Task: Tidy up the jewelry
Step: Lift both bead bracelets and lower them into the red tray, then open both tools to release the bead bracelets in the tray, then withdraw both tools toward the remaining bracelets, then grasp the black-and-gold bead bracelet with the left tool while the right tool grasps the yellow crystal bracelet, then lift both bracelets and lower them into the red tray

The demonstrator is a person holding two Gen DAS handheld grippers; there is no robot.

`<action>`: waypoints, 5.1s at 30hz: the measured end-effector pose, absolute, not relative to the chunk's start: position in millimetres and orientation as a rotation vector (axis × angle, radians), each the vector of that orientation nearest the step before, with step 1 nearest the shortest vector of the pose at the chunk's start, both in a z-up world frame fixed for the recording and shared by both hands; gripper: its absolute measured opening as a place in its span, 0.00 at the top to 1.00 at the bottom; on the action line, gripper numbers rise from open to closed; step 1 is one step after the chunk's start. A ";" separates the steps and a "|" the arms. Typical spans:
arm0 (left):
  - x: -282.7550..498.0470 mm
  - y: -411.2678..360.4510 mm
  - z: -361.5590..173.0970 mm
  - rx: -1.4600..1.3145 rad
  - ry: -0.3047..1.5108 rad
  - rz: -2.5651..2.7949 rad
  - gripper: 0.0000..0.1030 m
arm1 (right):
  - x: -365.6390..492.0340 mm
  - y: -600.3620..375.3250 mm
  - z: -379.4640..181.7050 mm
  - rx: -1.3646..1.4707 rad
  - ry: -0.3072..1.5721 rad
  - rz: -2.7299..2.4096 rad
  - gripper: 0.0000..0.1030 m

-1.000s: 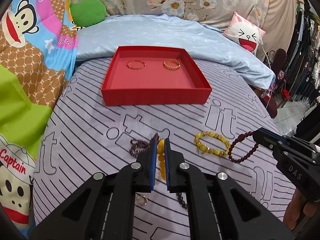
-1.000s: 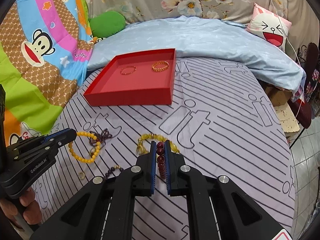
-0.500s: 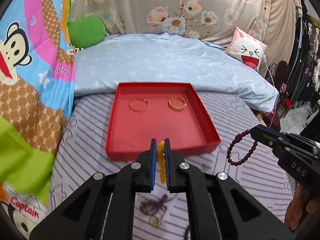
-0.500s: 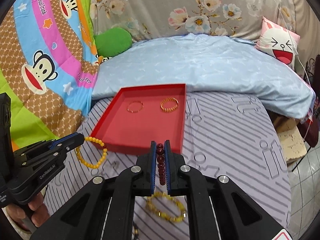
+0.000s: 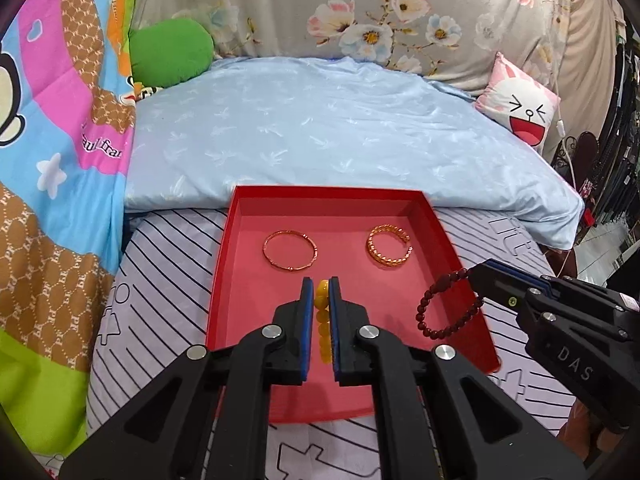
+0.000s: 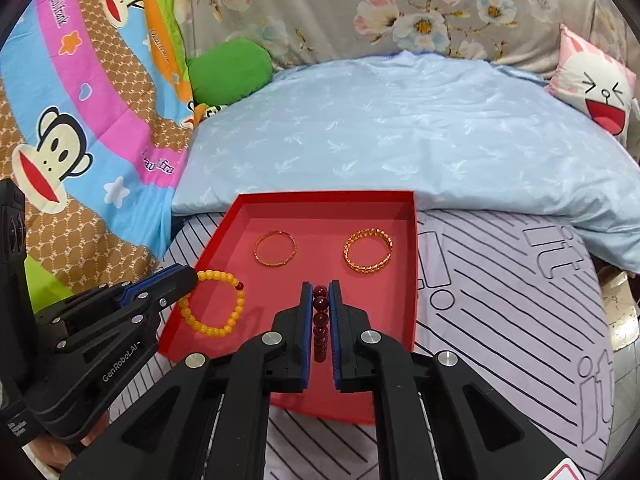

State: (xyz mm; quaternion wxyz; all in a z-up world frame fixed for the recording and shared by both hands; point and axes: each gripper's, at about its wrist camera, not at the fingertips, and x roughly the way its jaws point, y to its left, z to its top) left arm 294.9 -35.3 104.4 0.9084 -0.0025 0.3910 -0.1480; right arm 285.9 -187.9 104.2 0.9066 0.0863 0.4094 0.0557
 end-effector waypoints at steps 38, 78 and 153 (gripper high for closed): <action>306.0 -13.2 74.6 -0.008 0.829 -0.178 0.57 | 275.5 -216.4 90.3 0.163 0.846 0.016 0.75; 99.3 -28.5 32.6 0.044 0.976 -0.313 0.57 | 97.1 -211.1 34.7 0.158 0.988 -0.031 0.75; 91.5 -33.2 46.2 0.042 0.962 -0.361 0.93 | 83.1 -198.1 110.0 0.180 0.839 0.057 0.92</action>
